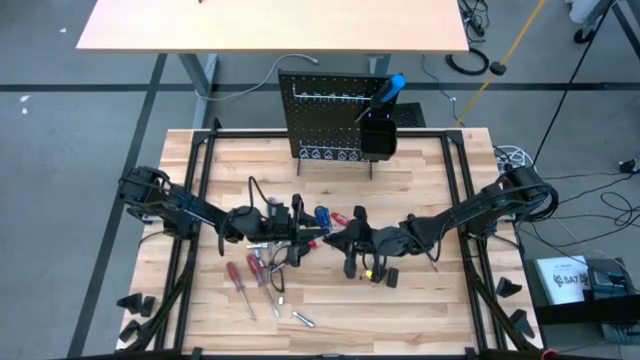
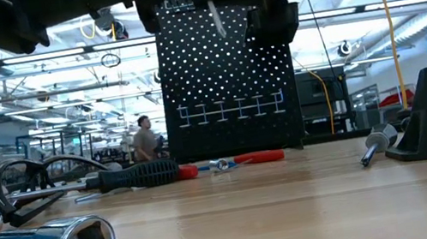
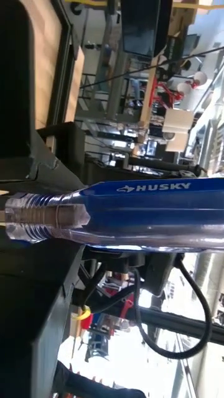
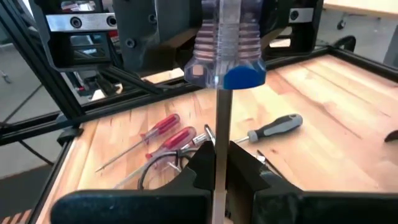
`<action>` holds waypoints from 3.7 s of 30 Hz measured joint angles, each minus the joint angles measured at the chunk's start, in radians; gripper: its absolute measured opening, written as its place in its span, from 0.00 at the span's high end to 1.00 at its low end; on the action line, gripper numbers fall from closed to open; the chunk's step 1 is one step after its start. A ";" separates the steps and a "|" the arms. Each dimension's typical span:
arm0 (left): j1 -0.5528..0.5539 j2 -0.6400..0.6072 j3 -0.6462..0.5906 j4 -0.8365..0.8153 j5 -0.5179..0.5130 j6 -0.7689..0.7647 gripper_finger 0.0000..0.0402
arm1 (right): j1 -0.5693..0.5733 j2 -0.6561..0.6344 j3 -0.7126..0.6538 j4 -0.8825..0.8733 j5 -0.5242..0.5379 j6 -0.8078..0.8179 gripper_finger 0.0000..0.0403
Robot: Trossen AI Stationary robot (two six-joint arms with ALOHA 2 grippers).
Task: Hang tools onto peg board
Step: Hang the blue screwdriver onto the peg board
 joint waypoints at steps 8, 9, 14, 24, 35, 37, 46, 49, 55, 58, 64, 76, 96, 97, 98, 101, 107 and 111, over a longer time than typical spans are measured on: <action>-0.002 0.000 0.000 -0.014 0.003 -0.002 0.75 | -0.002 -0.003 0.000 -0.018 -0.035 0.016 0.93; -0.002 0.000 0.000 -0.013 0.003 0.000 0.75 | -0.002 -0.003 0.000 -0.019 -0.033 0.015 0.89; -0.002 0.000 0.000 -0.013 -0.002 0.006 0.75 | -0.002 -0.008 -0.001 -0.024 -0.031 0.005 0.69; -0.001 -0.144 0.000 -0.261 -0.326 0.115 0.75 | 0.036 -0.166 -0.001 -0.366 0.278 0.033 0.42; 0.183 -0.241 -0.107 -0.345 -0.739 0.013 0.75 | 0.091 -0.234 -0.001 -0.660 0.514 0.233 0.42; 0.261 -0.238 -0.147 -0.305 -0.675 -0.044 0.75 | 0.091 -0.226 -0.001 -0.662 0.514 0.233 0.42; 0.414 -0.237 -0.186 -0.035 -0.546 -0.032 0.75 | 0.082 -0.222 -0.001 -0.651 0.518 0.252 0.43; 0.449 -0.235 -0.186 -0.029 -0.532 -0.035 0.75 | 0.071 -0.222 -0.001 -0.639 0.518 0.252 0.43; 0.519 -0.188 -0.166 0.006 -0.472 -0.058 0.75 | 0.050 -0.207 -0.001 -0.622 0.519 0.252 0.43; 0.537 -0.139 -0.122 -0.001 -0.436 -0.071 0.75 | 0.039 -0.187 -0.001 -0.609 0.517 0.252 0.43; 0.546 -0.100 -0.085 -0.001 -0.429 -0.005 0.75 | 0.031 -0.159 -0.001 -0.591 0.503 0.253 0.43; 0.555 -0.025 -0.085 -0.007 -0.440 -0.002 0.75 | 0.025 -0.158 -0.001 -0.591 0.484 0.245 0.43; 0.571 -0.018 -0.083 -0.040 -0.402 0.050 0.75 | 0.025 -0.159 -0.001 -0.575 0.484 0.242 0.43; 0.571 -0.011 -0.080 -0.040 -0.400 0.051 0.75 | 0.025 -0.159 -0.001 -0.573 0.484 0.240 0.43; 0.571 0.000 -0.075 -0.043 -0.396 0.053 0.75 | 0.025 -0.159 -0.001 -0.572 0.484 0.240 0.43; 0.572 0.040 -0.054 -0.045 -0.384 0.055 0.75 | 0.025 -0.159 -0.001 -0.569 0.485 0.240 0.43; 0.571 0.089 -0.036 -0.031 -0.379 0.085 0.75 | 0.025 -0.160 -0.001 -0.570 0.484 0.238 0.43; 0.571 0.107 -0.035 -0.038 -0.385 0.083 0.75 | 0.025 -0.160 -0.001 -0.570 0.483 0.227 0.43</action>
